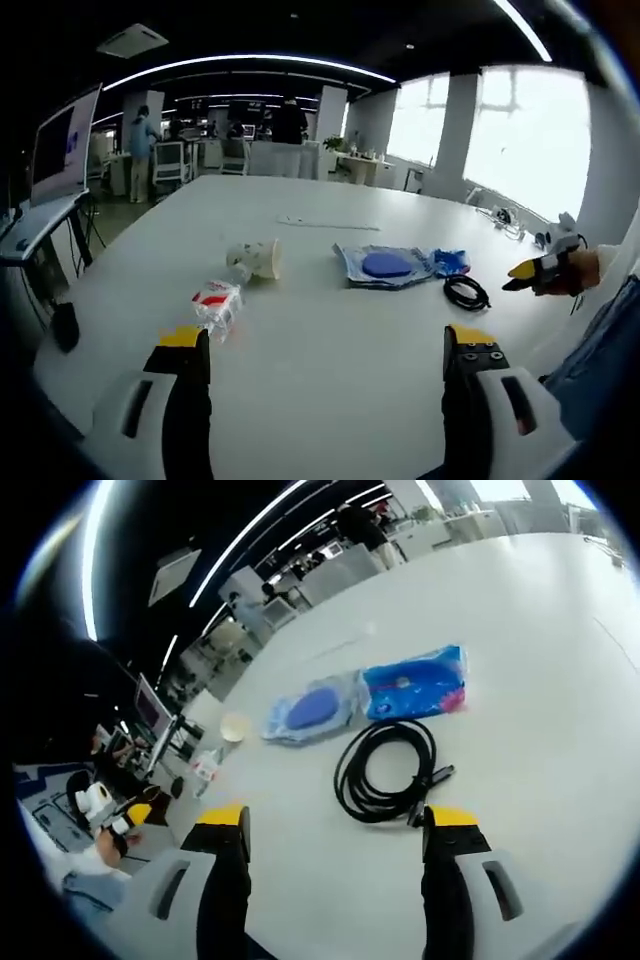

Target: Arrange the tabletop items into an orderly group along one side of the table until the central work area is clear of visible clutter.

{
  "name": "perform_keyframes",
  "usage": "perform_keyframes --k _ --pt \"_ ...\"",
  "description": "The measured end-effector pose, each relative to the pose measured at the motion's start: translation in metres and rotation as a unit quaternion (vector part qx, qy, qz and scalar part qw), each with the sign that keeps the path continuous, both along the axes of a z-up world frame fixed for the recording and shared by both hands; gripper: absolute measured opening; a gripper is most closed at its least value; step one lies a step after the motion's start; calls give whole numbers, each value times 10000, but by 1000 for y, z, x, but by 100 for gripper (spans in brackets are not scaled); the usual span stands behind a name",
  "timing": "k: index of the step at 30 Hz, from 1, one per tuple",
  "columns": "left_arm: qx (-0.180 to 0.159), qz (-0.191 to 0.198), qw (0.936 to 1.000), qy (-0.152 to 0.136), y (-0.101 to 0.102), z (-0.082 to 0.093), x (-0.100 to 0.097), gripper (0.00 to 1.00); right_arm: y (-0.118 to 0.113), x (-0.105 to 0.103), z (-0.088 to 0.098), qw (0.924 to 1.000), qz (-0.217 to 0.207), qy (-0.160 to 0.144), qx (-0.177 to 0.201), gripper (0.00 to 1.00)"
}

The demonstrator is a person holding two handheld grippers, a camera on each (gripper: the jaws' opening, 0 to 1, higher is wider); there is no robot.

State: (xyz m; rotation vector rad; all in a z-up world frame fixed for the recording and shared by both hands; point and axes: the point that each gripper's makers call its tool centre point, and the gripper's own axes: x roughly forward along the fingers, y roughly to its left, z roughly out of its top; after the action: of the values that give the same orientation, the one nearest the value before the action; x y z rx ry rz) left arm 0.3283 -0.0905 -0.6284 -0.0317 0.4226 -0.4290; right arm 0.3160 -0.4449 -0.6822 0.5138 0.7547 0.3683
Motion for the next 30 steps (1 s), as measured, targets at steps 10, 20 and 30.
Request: perform_keyframes --k 10,20,30 --pt "-330 -88 9888 -1453 17 42 -11 100 38 12 8 9991 402 -26 165 66" --pt "950 -465 9838 -1445 14 11 -19 100 73 35 24 9966 808 -122 122 64" --pt "196 -203 9963 -808 25 3 -19 92 121 63 33 9911 1304 -240 122 61"
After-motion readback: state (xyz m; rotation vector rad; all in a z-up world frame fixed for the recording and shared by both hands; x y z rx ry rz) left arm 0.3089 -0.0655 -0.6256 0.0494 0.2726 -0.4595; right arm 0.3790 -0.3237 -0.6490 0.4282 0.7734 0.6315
